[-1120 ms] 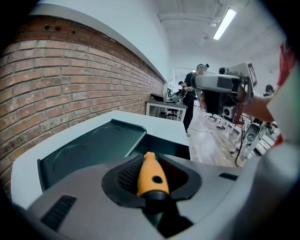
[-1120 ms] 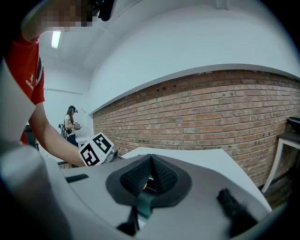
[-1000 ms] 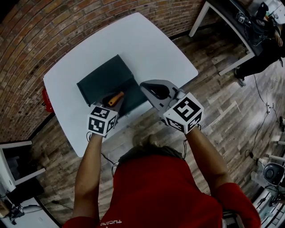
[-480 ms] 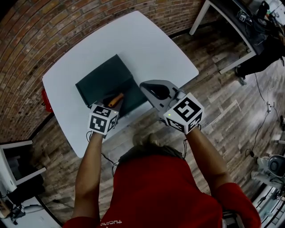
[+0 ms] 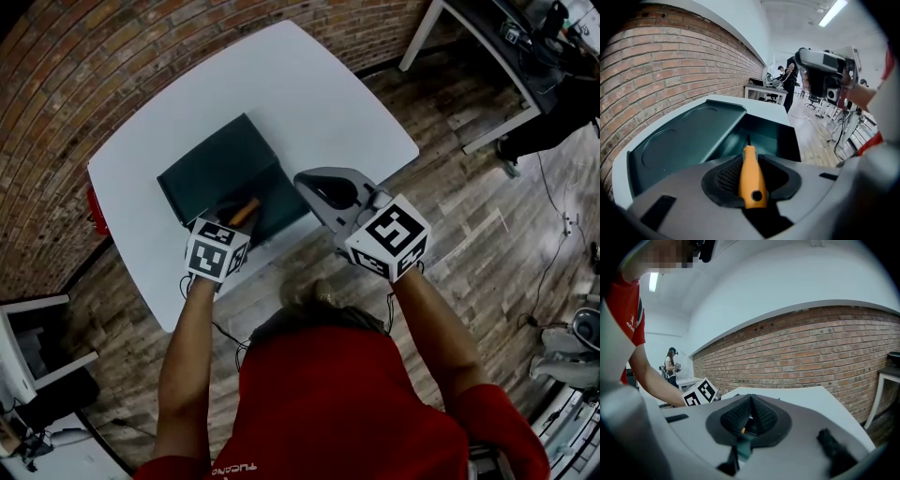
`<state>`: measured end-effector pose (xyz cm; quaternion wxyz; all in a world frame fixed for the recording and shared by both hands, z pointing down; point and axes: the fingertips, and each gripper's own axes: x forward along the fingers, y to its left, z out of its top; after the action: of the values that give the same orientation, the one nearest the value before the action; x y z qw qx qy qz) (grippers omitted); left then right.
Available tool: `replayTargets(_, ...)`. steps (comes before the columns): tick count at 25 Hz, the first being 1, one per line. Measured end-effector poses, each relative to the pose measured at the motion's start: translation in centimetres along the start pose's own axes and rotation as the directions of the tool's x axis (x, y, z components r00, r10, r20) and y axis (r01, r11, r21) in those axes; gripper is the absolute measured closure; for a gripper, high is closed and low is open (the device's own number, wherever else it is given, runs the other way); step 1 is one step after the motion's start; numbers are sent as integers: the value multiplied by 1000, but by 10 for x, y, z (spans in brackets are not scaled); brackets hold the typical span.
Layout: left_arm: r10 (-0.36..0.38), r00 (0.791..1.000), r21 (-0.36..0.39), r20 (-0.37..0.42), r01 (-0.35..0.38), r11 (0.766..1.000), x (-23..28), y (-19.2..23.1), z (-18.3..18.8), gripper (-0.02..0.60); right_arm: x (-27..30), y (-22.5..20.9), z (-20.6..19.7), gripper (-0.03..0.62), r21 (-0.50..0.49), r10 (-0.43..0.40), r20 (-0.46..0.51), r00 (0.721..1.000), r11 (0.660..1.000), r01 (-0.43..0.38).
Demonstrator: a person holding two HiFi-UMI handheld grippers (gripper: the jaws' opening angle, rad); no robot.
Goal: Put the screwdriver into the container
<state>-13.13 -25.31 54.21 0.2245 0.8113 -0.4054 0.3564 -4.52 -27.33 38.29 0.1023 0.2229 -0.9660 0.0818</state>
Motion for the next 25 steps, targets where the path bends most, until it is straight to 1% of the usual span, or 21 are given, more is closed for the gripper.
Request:
replayTargets(5,-1,1000,-2,-22,1,1000,2,2,-3,472,0,-1,-1,563,-2,-2,-2,1000,1000,2)
replayTargets(12,-15,994,-4,-111,14,1000,11,0,-12,471,-2,-4,0,563,-1,-8,-1,1000,1000,8)
replayTargets(20,-41,980,-14,-196,39,999,19,-2,-21,469,-6,-8,-2,563,6,-17,-3,1000,1000,17)
replayTargets(25,-53,976,-3,-212,54,999,20,-3,-22,468,-9,-9,-2,563,7,-24,-1,1000,1000,24)
